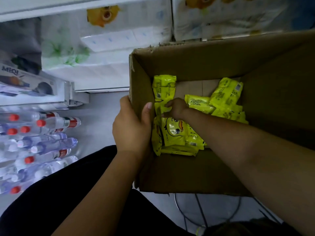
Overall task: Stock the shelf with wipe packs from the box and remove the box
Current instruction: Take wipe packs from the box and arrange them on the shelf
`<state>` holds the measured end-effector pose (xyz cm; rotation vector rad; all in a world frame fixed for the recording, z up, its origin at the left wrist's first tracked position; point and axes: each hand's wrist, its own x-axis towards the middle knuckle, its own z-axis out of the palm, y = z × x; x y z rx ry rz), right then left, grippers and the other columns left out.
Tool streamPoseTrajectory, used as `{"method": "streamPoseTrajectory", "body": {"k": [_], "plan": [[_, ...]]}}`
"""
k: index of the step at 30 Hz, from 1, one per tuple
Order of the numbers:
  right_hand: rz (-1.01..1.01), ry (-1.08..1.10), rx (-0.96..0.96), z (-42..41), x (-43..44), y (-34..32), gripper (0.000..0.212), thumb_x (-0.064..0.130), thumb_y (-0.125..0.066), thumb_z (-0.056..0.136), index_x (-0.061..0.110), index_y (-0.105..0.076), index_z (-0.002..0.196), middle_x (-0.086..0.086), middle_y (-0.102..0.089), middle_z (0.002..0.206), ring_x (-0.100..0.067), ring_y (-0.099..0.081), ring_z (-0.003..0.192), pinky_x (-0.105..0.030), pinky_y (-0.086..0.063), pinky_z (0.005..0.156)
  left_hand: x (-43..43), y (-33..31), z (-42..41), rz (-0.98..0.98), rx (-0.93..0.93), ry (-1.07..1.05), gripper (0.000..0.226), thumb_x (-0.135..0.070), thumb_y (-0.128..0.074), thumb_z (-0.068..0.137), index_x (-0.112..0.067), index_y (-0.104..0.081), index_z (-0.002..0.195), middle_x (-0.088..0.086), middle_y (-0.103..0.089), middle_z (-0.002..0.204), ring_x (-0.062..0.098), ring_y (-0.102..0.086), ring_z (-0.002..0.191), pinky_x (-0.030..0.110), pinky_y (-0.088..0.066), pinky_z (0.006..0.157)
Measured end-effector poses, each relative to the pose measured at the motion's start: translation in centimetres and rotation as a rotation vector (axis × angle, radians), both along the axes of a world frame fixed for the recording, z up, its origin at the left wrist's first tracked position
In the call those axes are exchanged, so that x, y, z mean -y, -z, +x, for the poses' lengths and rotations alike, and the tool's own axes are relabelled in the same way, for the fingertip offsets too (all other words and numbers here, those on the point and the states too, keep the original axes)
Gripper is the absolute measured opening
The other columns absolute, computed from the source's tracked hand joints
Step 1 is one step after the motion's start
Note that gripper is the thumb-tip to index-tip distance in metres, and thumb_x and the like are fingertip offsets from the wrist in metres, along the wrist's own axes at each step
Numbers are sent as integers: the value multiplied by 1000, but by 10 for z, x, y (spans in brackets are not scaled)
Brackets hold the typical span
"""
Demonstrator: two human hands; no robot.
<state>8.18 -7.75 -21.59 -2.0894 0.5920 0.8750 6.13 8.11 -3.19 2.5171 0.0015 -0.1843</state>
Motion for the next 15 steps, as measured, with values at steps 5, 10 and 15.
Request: {"method": "streamPoseTrajectory", "body": {"k": [5,10,15], "plan": [[83,105,13,-4,3,2,63,46,-88,72,17,-69,125,-1,-56,145,-22,-48,137,-41,-32,117,-2,3,1,11,2,8,42,-44,-63,97,-11,-52,120,7,-73,108,37,-68,92,39,-52,69],[162,283,70,-24,-1,-5,60,37,-92,68,9,-72,117,-7,-66,132,-24,-59,126,-27,-46,96,-3,2,1,14,8,22,42,-46,-61,98,-12,-51,120,7,-72,109,38,-67,94,38,-51,71],[247,497,194,-56,12,-55,57,25,-91,72,2,-70,119,-11,-64,131,-22,-58,123,-35,-49,100,-1,1,1,24,10,7,38,-47,-60,98,-12,-48,110,12,-70,104,42,-64,93,42,-46,67]]}}
